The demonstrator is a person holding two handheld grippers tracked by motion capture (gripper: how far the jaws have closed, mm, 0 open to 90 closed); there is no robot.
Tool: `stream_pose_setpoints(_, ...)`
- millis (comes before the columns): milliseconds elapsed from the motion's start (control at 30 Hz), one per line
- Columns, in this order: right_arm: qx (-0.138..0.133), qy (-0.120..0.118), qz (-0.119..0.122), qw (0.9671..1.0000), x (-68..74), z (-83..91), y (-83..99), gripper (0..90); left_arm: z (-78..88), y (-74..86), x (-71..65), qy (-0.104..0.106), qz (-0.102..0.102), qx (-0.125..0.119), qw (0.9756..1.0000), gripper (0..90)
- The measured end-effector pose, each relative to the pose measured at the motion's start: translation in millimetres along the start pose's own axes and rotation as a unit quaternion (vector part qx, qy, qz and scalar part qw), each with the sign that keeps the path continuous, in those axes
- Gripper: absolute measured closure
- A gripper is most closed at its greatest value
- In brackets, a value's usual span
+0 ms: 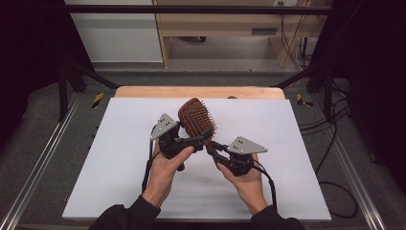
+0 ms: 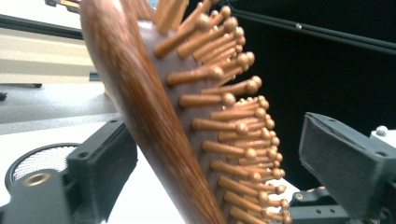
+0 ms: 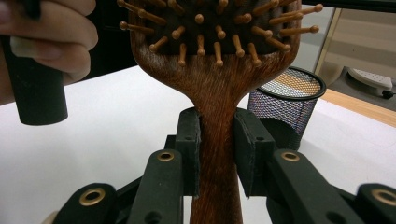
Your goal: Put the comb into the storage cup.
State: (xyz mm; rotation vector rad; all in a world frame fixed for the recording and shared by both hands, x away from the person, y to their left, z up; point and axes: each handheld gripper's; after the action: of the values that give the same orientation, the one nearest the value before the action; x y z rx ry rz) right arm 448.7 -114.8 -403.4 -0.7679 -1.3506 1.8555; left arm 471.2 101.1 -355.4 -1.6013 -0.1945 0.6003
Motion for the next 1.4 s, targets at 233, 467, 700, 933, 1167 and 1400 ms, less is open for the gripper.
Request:
stream_pose_setpoints(233, -0.001, 0.001, 0.003, 1.0000, 1.0, 0.1, -0.2, 72.7, 1.5, 0.1, 1.1, -0.005, 0.010, 0.000, 0.9999, 16.8)
stream_pose_setpoints(467, -0.001, 0.001, 0.002, 1.0000, 1.3, -0.2, 0.2, 72.7, 2.0, 1.3, -0.1, -0.004, 0.018, -0.001, 0.9998, 19.6)
stream_pose_setpoints(700, -0.004, 0.000, -0.003, 1.0000, 0.6, 0.3, 0.0, 72.7, 2.8, 1.3, -1.6, -0.002, 0.022, -0.003, 0.9997, 22.8)
stream_pose_setpoints(933, -0.005, -0.001, -0.002, 1.0000, 0.8, 0.6, 0.0, 72.7, 3.6, 2.0, -1.1, -0.004, 0.028, -0.007, 0.9996, 28.4)
stream_pose_setpoints(1167, -0.005, -0.001, -0.002, 1.0000, 1.6, 0.4, 0.1, 72.7, 4.3, 2.5, 0.0, -0.004, 0.037, -0.012, 0.9992, 34.6)
stream_pose_setpoints(1400, -0.005, 0.003, 0.003, 1.0000, 2.6, 0.2, 0.5, 72.7, 4.4, 2.7, 0.6, 0.000, 0.051, -0.015, 0.9986, 37.0)
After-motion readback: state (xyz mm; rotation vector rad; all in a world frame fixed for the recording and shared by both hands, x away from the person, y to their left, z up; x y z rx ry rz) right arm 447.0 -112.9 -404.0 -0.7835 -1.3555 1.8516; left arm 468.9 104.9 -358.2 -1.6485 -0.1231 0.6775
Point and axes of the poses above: each handheld gripper's, and its own axes: z roughly backward along the jaws, y roughly out of its underside, x roughly to its left, and after that the axes turned 14 degrees about y, right-handed
